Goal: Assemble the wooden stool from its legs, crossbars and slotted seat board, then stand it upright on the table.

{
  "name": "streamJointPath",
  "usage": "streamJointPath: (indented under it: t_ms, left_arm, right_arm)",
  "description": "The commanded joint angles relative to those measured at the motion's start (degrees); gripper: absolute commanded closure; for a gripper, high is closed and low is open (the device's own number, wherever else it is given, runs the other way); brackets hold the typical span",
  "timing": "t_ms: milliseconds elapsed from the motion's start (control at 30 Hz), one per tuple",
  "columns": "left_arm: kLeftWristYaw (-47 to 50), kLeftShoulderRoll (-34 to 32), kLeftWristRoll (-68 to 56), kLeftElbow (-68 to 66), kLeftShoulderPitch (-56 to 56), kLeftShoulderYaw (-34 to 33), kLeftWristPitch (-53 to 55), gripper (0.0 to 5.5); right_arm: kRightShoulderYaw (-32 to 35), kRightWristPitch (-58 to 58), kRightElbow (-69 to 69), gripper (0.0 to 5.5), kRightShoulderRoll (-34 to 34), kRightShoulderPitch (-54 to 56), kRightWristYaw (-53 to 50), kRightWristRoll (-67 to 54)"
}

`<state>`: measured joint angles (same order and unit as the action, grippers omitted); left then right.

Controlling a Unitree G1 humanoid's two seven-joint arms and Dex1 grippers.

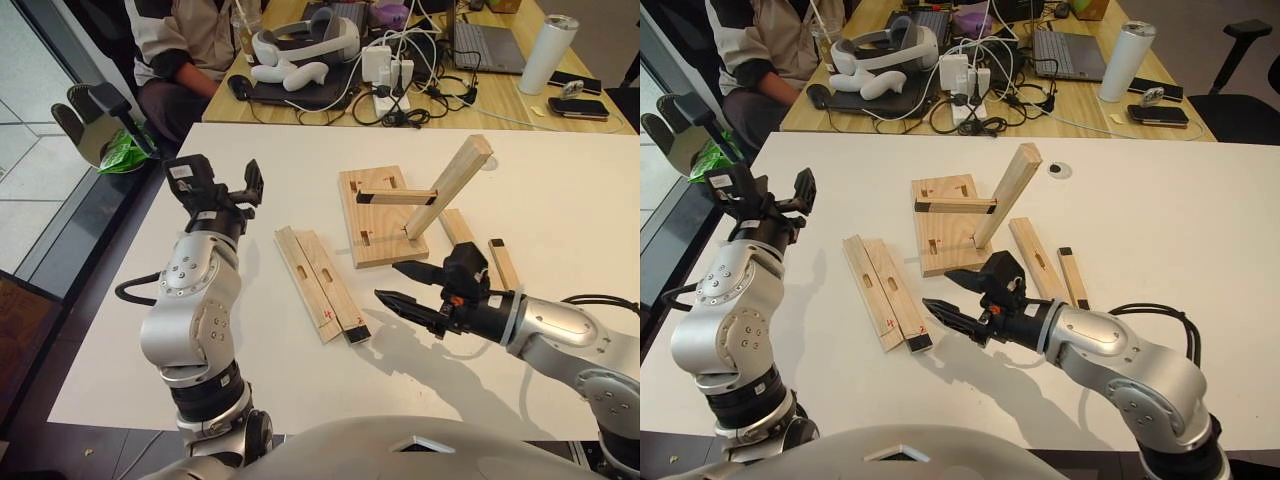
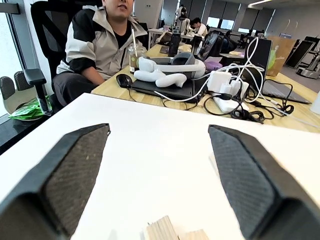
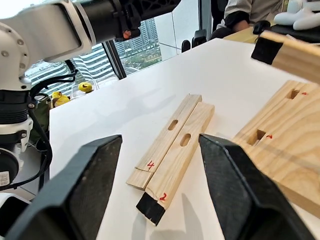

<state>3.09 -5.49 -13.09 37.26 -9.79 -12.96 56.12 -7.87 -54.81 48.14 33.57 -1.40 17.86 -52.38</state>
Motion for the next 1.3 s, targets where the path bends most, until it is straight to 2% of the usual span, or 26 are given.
streamJointPath:
  t_ms: [33,133,267,367,533,600,733,867,1133,1200,1300]
  left_arm:
    - [-3.11,-5.58,-1.09,0.62,0.19,2.02,9.94,1.82]
    - [-6.18,-10.02,-2.04,1.42,0.00,2.93,15.13,1.82]
    - [-7.97,-12.16,-2.71,1.78,-0.59,3.40,18.48,1.82]
    - [-8.14,-11.68,-2.70,1.76,-0.95,3.74,19.10,1.82]
    - [-7.22,-9.44,-2.49,1.37,-2.16,3.73,18.61,1.82]
    - [-6.93,-8.66,-2.40,1.43,-2.26,3.82,18.48,1.82]
    - [-6.53,-7.83,-2.21,1.99,-1.98,3.47,18.54,1.82]
    - [-5.93,-7.01,-1.92,2.39,-1.56,3.02,18.18,1.82]
    - [-5.39,-6.12,-1.59,2.40,-1.50,3.54,17.62,1.82]
    - [-5.43,-6.09,-1.59,2.57,-1.51,3.39,17.63,1.82]
    - [-5.11,-5.50,-1.48,3.14,-1.09,3.36,17.63,1.82]
  right_arm:
    - [-5.38,-2.96,-3.44,2.64,1.35,4.79,1.20,4.01]
    - [-10.63,-3.11,-5.64,2.64,2.69,9.04,3.79,8.72]
    - [-19.59,-0.26,-11.39,2.64,2.18,16.61,8.55,17.50]
    - [-26.74,3.70,-18.12,2.64,-0.35,21.52,11.97,24.65]
    - [-33.84,8.41,-26.65,2.64,-5.94,26.15,17.30,31.33]
    - [-35.86,9.54,-27.88,2.64,-6.29,26.86,19.82,33.26]
    - [-39.25,12.79,-28.42,2.64,-2.64,27.87,25.31,38.74]
    - [-40.17,17.12,-29.55,2.64,1.61,28.65,30.12,44.40]
    - [-38.36,21.75,-34.01,2.64,2.93,27.17,31.65,51.68]
    - [-36.70,22.44,-34.08,2.64,3.61,26.58,31.28,53.30]
    - [-29.96,19.28,-31.81,2.64,2.26,24.58,29.63,50.36]
